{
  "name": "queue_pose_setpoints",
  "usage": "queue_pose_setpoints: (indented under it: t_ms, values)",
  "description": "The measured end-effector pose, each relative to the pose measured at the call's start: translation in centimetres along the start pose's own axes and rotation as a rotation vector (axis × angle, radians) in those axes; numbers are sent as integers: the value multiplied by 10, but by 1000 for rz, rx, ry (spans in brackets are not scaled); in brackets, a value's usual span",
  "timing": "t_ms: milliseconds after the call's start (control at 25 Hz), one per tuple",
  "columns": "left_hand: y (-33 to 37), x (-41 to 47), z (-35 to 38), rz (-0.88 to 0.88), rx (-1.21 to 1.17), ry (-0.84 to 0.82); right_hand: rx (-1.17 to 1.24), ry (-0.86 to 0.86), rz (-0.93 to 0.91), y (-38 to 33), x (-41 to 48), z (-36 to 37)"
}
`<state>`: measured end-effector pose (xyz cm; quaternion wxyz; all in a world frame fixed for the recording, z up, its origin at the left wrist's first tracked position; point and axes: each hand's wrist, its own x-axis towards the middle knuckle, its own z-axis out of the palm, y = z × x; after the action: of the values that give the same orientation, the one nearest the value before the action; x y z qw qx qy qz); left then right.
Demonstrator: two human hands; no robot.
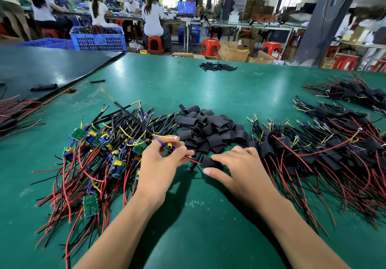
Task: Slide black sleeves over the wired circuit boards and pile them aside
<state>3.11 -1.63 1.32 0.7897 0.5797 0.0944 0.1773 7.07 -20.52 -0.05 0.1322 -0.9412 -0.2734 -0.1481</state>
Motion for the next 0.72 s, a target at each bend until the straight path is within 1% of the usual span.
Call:
queue_pose_setpoints:
  t_ms: [120, 200, 240, 400, 520, 600, 720]
  values:
    - [1, -1, 2, -143, -125, -107, 14, -7, -6, -4, 0, 2]
    - [1, 0, 3, -194, -172, -153, 74, 12, -8, -6, 0, 3]
    - [1, 1, 2, -188, -155, -168, 110, 22, -9, -7, 0, 4]
    - [-1, -1, -1, -104, 86, -215, 231, 43, -8, -9, 1, 5]
    - [1, -5, 2, -110, 101, -236, 334, 70, 7, -12, 1, 7]
    - [3, -6, 2, -98, 126, -250, 362, 76, 11, -13, -1, 8]
    - [4, -4, -2, -48, 245, -223, 370, 62, 27, -13, -1, 8]
